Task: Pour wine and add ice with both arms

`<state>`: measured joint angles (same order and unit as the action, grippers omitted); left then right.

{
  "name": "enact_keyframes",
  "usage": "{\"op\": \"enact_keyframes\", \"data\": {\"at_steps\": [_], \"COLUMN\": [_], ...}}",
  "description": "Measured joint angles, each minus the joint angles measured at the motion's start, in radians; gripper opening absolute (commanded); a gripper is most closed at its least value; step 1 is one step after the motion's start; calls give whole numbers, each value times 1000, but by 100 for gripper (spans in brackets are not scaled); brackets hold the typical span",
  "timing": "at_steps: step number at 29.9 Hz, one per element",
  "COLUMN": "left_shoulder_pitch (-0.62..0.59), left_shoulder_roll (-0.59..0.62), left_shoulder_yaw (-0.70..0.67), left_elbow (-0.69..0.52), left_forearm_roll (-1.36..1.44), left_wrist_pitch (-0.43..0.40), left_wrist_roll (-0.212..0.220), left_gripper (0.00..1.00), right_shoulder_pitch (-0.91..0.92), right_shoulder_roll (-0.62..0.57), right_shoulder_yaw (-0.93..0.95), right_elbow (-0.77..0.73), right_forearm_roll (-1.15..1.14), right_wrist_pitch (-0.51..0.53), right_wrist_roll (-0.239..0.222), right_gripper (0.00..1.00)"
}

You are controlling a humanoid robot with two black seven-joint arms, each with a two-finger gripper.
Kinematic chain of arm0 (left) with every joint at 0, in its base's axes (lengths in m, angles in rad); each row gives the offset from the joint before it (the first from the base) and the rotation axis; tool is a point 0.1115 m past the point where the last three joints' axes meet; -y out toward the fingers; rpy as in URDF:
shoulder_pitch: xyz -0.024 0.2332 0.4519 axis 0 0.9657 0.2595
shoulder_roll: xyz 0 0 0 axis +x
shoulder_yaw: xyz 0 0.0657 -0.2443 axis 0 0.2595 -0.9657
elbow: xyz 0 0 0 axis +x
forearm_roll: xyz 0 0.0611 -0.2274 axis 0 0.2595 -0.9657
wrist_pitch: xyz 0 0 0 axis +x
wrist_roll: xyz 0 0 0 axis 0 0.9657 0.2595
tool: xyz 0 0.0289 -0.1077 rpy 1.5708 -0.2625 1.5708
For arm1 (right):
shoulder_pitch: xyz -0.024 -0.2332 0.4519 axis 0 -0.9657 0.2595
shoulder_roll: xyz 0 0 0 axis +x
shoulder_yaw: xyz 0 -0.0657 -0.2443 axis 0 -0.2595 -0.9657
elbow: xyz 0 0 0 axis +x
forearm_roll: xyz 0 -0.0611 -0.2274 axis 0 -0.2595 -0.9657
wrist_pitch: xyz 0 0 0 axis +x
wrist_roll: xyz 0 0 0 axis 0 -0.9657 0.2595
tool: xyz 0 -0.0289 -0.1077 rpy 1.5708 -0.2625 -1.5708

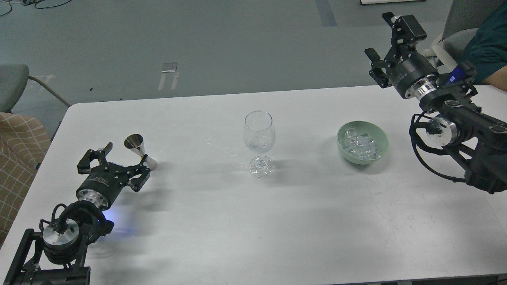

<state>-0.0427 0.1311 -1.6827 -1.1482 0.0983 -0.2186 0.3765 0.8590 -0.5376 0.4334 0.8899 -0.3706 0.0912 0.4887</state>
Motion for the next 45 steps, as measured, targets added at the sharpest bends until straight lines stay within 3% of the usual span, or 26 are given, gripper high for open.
{"op": "enact_keyframes", "data": {"at_steps": [7, 13, 19, 29, 33, 35, 37, 45], "left_shoulder_pitch": [6, 4, -4, -5, -5, -5, -5, -5], "left_shoulder_roll": [21, 53, 67, 67, 67, 68, 68, 67], "left_shoulder_yaw": [2, -2, -6, -6, -6, -6, -6, -6], "left_elbow": [-1, -1, -2, -5, -16, -25, -34, -40], "left_forearm_roll": [0, 1, 1, 1, 1, 1, 1, 1], "left_wrist_pitch": [-78, -142, -146, -147, -147, -147, -147, -145], "left_wrist_roll": [28, 34, 28, 23, 22, 22, 22, 22], "left_gripper": [98, 98, 98, 98, 98, 98, 98, 98], "right_shoulder_pitch": [-35, -45, -47, -61, -61, -58, -52, -34], "right_shoulder_roll": [-177, -267, -283, -250, -207, -181, -159, -114], "right_shoulder_yaw": [-87, -191, -265, -281, -289, -297, -313, -357], "right_elbow": [191, 262, 243, 109, 67, 51, 39, -20], "right_forearm_roll": [-282, -633, -950, -1236, -1255, -1257, -1258, -1287], "right_wrist_pitch": [-101, -220, -298, -305, -305, -305, -305, -303], "right_wrist_roll": [0, 0, 0, 0, 0, 0, 0, 0], "right_gripper": [100, 100, 100, 99, 90, 72, 63, 63]}}
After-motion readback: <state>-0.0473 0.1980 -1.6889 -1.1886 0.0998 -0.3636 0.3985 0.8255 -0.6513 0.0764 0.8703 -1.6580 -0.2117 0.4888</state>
